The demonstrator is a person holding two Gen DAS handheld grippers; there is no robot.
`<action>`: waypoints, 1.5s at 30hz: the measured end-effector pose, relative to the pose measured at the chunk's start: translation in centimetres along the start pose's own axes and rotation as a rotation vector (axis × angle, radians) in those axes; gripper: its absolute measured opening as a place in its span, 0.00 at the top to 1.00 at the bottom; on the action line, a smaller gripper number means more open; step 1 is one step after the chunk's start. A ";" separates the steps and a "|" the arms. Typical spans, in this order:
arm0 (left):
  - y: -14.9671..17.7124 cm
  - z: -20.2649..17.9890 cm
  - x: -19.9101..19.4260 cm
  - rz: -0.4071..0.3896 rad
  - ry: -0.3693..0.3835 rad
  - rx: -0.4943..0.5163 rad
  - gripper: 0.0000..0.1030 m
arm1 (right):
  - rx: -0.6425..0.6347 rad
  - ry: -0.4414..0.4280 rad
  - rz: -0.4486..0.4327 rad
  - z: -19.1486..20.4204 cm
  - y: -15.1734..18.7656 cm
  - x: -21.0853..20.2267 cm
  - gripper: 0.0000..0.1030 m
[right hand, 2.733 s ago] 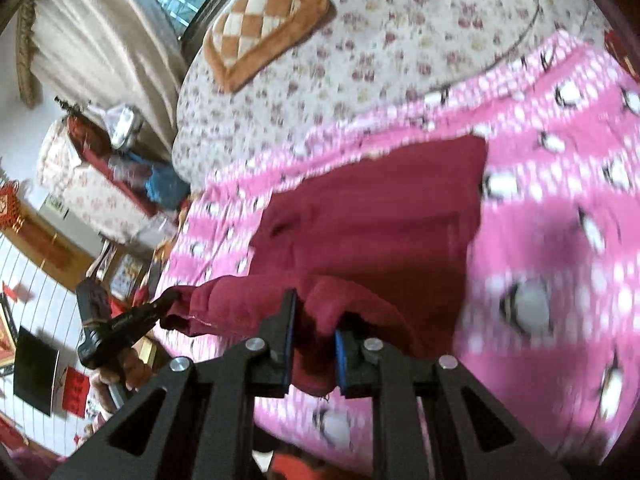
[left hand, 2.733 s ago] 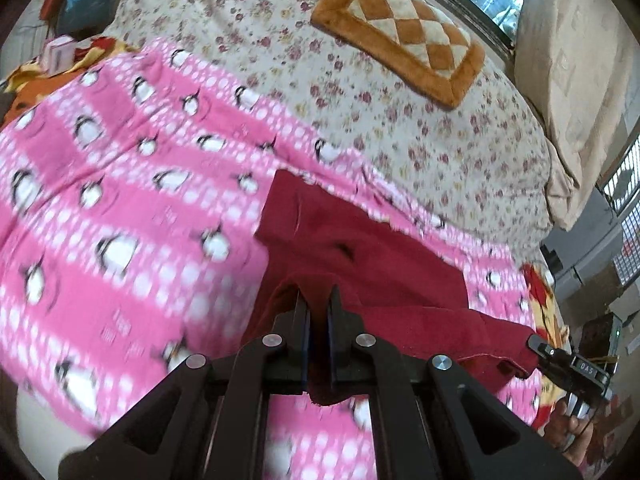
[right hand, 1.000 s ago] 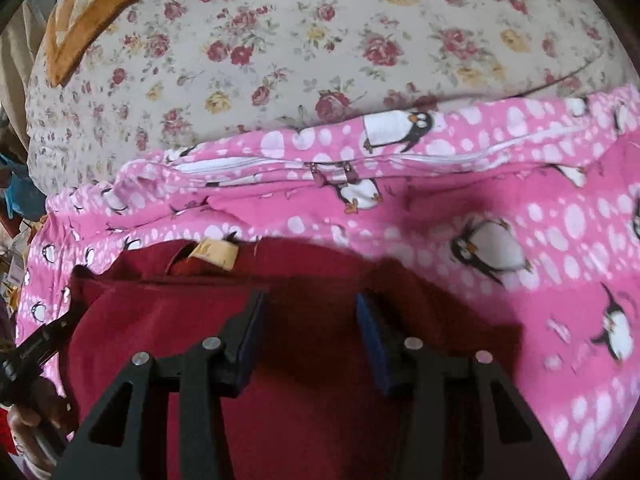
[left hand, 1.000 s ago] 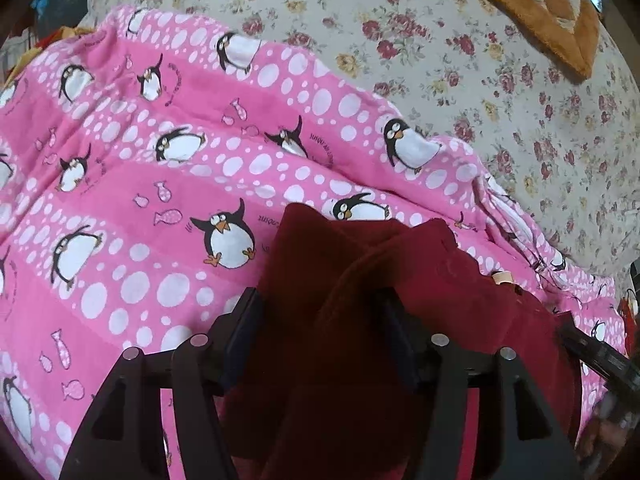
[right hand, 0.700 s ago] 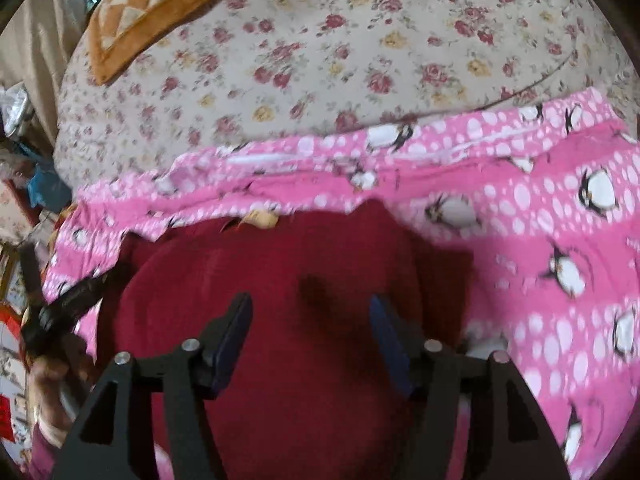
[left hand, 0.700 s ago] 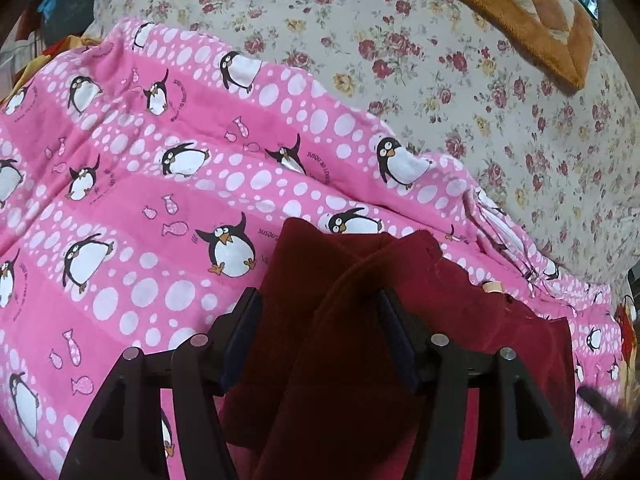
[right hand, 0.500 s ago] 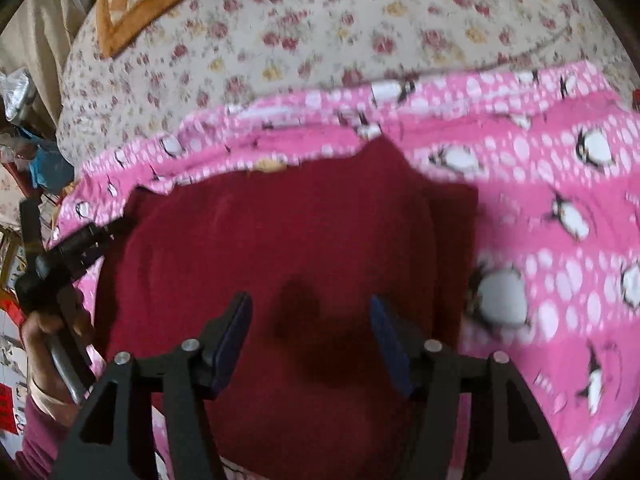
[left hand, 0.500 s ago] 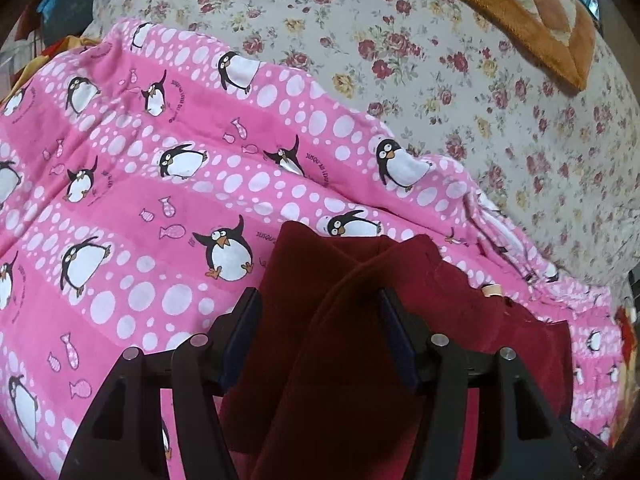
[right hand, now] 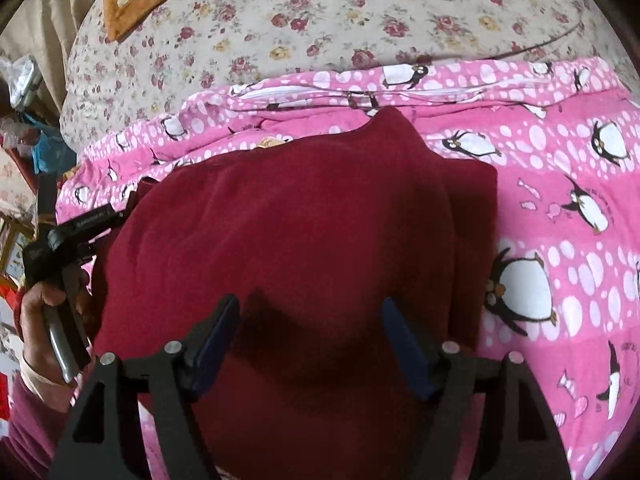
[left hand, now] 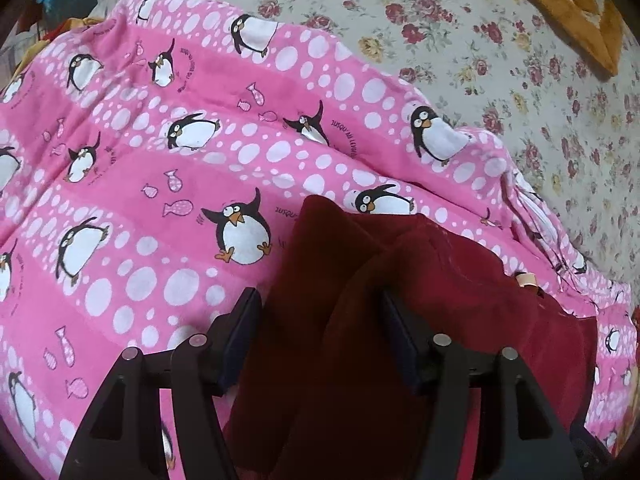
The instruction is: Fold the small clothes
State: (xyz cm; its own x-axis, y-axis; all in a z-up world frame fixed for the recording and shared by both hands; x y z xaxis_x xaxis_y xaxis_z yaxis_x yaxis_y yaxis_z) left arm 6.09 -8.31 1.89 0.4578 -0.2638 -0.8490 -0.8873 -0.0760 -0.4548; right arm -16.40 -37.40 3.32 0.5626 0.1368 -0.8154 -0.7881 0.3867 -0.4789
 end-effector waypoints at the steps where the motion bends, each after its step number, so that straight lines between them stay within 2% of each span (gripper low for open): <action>1: 0.1 -0.1 -0.4 -0.005 0.001 0.005 0.59 | 0.014 -0.007 -0.001 0.1 0.0 -0.5 0.25; 3: 0.4 -0.3 -1.2 -0.021 0.000 0.019 0.59 | 0.021 -0.016 -0.007 0.6 0.2 -1.4 0.25; 6: 0.8 -0.3 -2.2 -0.035 0.004 0.028 0.59 | 0.016 0.013 -0.006 1.0 1.1 -2.0 0.25; 10: 1.6 -0.3 -3.3 -0.040 0.015 0.040 0.59 | 0.004 0.024 0.033 0.9 2.4 -0.7 0.25; 13: 2.4 -0.3 -4.4 -0.051 0.018 0.052 0.59 | -0.005 0.035 0.025 1.2 2.5 -1.0 0.25; 19: 3.2 1.1 -5.3 -0.016 0.069 0.012 0.59 | 0.032 -0.065 -0.036 1.3 3.1 -2.9 0.24; 22: 3.2 1.8 -5.3 0.005 0.073 -0.011 0.59 | 0.029 -0.056 -0.042 0.7 3.2 -2.1 0.24; 26: 3.2 2.1 -5.4 -0.008 0.042 0.006 0.59 | 0.035 -0.064 -0.074 0.2 2.5 -1.5 0.24; 30: 3.3 2.0 -5.2 -0.006 0.034 0.019 0.59 | -0.040 -0.006 -0.109 0.8 1.7 -1.6 0.24; 34: 3.5 1.9 -5.1 0.008 0.038 0.044 0.59 | -0.079 0.019 -0.090 1.1 1.5 -0.8 0.24; 37: 3.6 2.2 -5.3 0.023 0.088 0.046 0.59 | -0.103 0.034 -0.080 1.3 1.4 -0.4 0.24; 40: 3.6 2.8 -5.2 0.052 0.133 0.032 0.59 | -0.113 0.041 -0.071 1.5 1.3 -0.2 0.24; 42: 3.3 3.5 -4.8 0.067 0.128 0.004 0.58 | -0.110 0.036 -0.068 1.5 1.3 -0.2 0.23; 45: 2.9 4.5 -3.9 0.082 0.138 -0.067 0.51 | -0.088 0.010 -0.067 1.0 1.1 -0.3 0.23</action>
State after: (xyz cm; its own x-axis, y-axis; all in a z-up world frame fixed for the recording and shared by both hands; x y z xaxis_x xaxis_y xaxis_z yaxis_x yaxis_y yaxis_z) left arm 1.94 -3.14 2.68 0.3757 -0.4010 -0.8355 -0.9252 -0.1112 -0.3627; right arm -17.17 -36.07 3.34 0.6122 0.1040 -0.7838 -0.7681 0.3133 -0.5584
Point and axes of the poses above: each gripper's, at about its wrist camera, not at the fingertips, and x roughly the way its jaws point, z to its left, y to its underside, the point moved 1 cm from there along x, roughly the way its jaws point, and after that the axes turned 7 degrees about -x, right-handed, at the moved point
